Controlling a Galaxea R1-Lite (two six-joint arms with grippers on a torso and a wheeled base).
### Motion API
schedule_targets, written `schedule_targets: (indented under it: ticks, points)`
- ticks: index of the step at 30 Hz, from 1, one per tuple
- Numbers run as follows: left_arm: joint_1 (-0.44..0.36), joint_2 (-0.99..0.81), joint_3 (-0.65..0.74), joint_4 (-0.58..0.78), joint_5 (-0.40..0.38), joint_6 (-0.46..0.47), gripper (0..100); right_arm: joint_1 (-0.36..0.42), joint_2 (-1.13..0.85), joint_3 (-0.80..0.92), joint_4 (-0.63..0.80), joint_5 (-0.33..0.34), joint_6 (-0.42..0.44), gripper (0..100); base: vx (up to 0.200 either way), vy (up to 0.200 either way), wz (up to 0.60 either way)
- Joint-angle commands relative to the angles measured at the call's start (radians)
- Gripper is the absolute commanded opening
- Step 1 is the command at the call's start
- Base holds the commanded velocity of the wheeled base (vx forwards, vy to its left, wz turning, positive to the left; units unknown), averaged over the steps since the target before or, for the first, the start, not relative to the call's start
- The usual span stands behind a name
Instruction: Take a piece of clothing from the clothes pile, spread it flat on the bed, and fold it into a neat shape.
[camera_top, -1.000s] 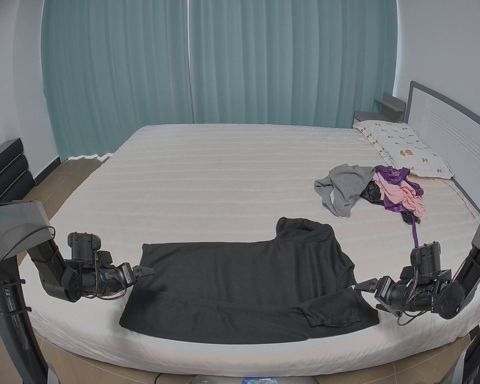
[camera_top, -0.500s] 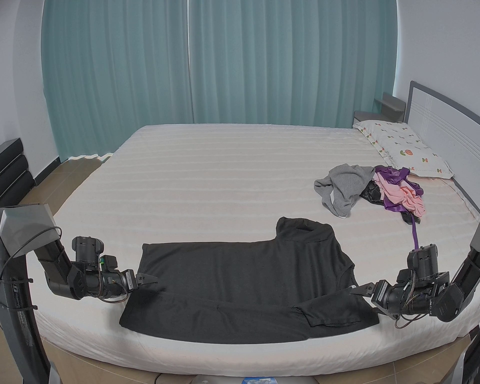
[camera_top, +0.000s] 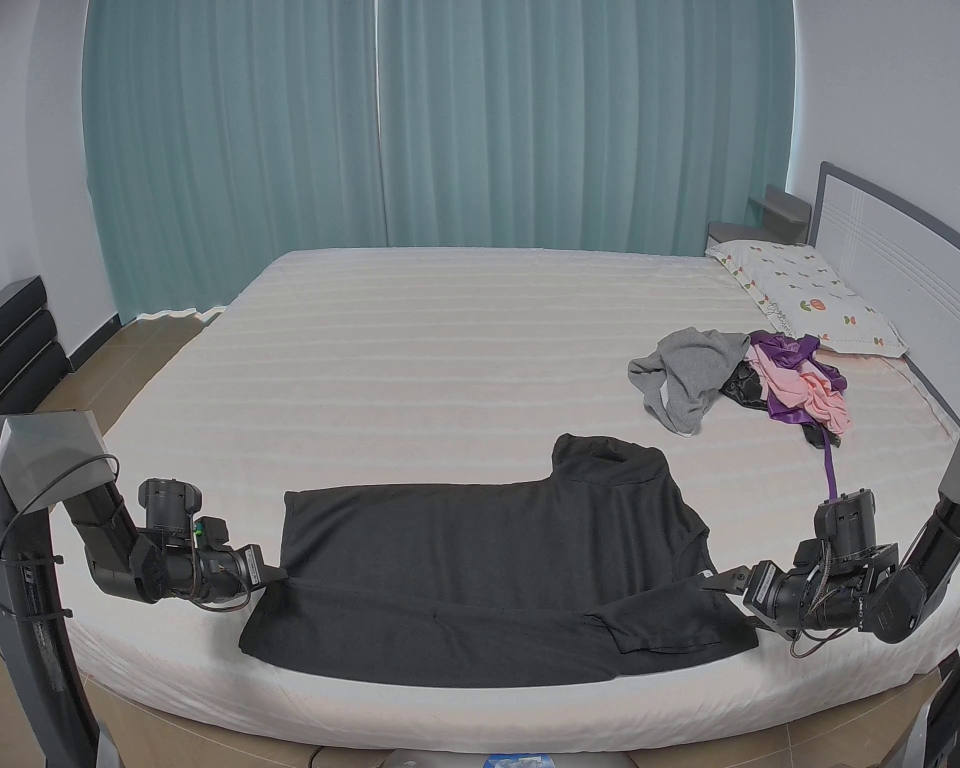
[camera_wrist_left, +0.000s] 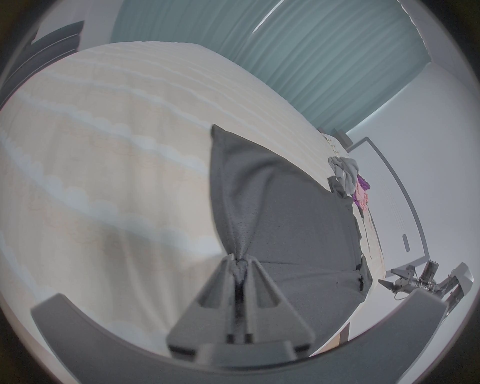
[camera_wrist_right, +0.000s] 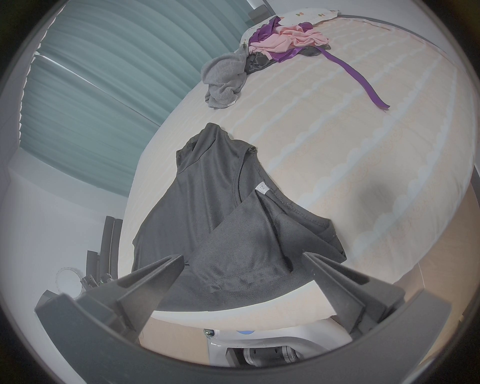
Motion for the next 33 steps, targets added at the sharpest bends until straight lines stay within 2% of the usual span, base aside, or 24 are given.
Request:
schedule_targets:
  ticks: [1,5,12,17,18,22,25,28,29,30,33]
  points:
    - [0.028,-0.011,0.012,-0.001,-0.002,-0.002,0,-0.007,0.012,-0.005,-0.001,0.003,0.001,100,0.000,0.000,0.00]
    - [0.048,-0.025,0.031,-0.003,-0.002,-0.002,0,-0.018,0.041,-0.011,-0.002,0.009,-0.001,100,0.000,0.000,0.00]
    - [0.044,-0.031,0.036,-0.004,-0.002,-0.002,0,-0.015,0.076,0.020,-0.111,0.003,-0.002,100,0.000,0.000,0.00]
    - [0.042,-0.028,0.036,-0.004,0.000,0.003,0,-0.015,0.081,0.026,-0.137,0.003,-0.001,100,0.000,0.000,0.00]
    - [0.042,-0.028,0.036,-0.004,0.000,0.003,100,-0.015,0.081,0.026,-0.137,0.003,-0.001,100,0.000,0.000,0.00]
    - [0.033,-0.026,0.028,-0.003,0.006,-0.002,100,-0.012,0.082,0.024,-0.139,0.003,-0.002,100,0.000,0.000,0.00]
    - [0.030,-0.031,-0.016,-0.001,0.006,-0.048,100,-0.013,0.079,0.027,-0.139,0.003,-0.002,100,0.000,0.000,0.00]
    - [-0.002,-0.022,-0.140,0.017,0.012,-0.195,100,-0.013,0.079,0.027,-0.139,0.003,-0.001,100,0.000,0.000,0.00]
    - [-0.005,-0.022,-0.148,0.019,0.012,-0.203,100,-0.013,0.079,0.027,-0.139,0.003,-0.001,100,0.000,0.000,0.00]
    - [-0.021,0.001,-0.229,0.042,0.018,-0.266,100,-0.009,0.081,0.027,-0.139,0.005,-0.001,100,0.000,0.000,0.00]
    - [-0.034,0.041,-0.370,0.129,0.021,-0.267,100,-0.006,0.078,0.029,-0.139,0.006,-0.001,100,0.000,0.000,0.00]
